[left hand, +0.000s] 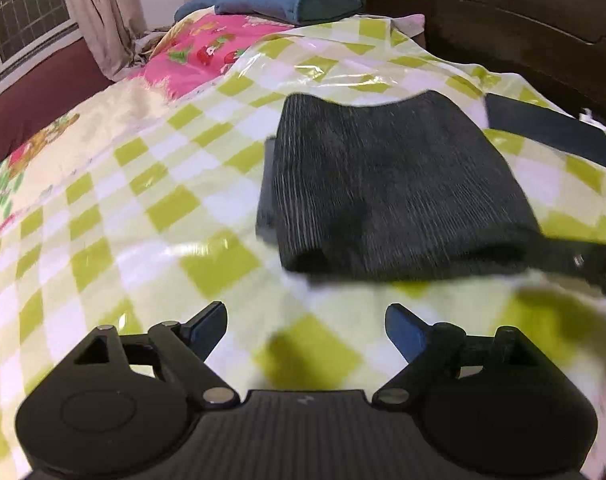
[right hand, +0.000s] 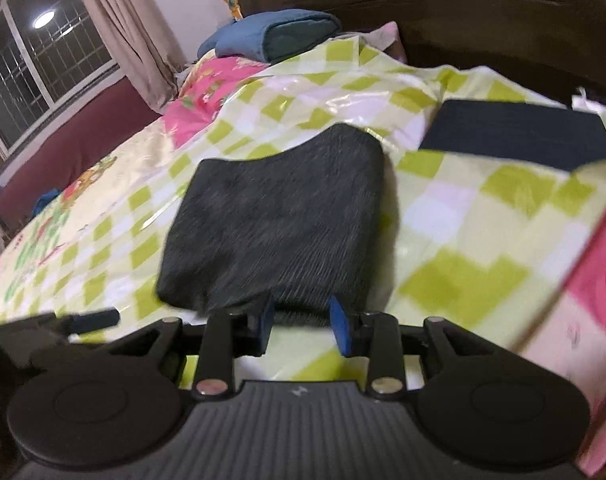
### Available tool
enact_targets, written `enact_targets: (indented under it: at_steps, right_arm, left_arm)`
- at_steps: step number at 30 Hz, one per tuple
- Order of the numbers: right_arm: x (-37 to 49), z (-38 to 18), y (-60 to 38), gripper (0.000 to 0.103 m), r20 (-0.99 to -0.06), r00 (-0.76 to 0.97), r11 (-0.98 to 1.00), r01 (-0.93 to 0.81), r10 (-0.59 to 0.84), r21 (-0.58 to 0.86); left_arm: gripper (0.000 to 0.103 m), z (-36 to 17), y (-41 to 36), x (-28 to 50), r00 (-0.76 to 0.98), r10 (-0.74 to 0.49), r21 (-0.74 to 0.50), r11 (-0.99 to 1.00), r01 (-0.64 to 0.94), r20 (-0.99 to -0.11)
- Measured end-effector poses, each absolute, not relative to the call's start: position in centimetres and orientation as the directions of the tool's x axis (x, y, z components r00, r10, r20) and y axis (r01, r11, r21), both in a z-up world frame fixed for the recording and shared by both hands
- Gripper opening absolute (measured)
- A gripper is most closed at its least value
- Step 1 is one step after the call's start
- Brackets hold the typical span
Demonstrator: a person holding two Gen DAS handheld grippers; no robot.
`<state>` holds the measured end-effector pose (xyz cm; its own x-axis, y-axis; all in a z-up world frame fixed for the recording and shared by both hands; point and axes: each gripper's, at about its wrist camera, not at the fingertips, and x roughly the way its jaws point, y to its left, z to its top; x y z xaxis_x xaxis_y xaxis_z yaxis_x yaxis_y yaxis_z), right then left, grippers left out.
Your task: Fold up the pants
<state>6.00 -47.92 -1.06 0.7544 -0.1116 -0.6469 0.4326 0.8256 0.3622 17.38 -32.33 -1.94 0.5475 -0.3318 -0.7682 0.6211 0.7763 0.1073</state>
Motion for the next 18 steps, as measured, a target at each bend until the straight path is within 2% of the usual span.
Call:
enact_targets:
  at_steps: [5, 18]
  right_arm:
    - [3.9, 0.7, -45.6, 0.033, -0.619, 0.770, 0.830, 0.440, -0.152, 0.343]
    - [1.5, 0.2, -39.3, 0.034, -0.687, 0.718, 0.859, 0.419, -0.115, 0.295]
  left_arm:
    - [0.101, -1.0, -30.2, 14.4, 0.570, -0.336, 0.091, 0.801, 0.592, -0.749]
    - [0.103, 1.8, -24.8, 10.7, 0.637, -0.343, 0.078, 0.840, 0.537, -0.690]
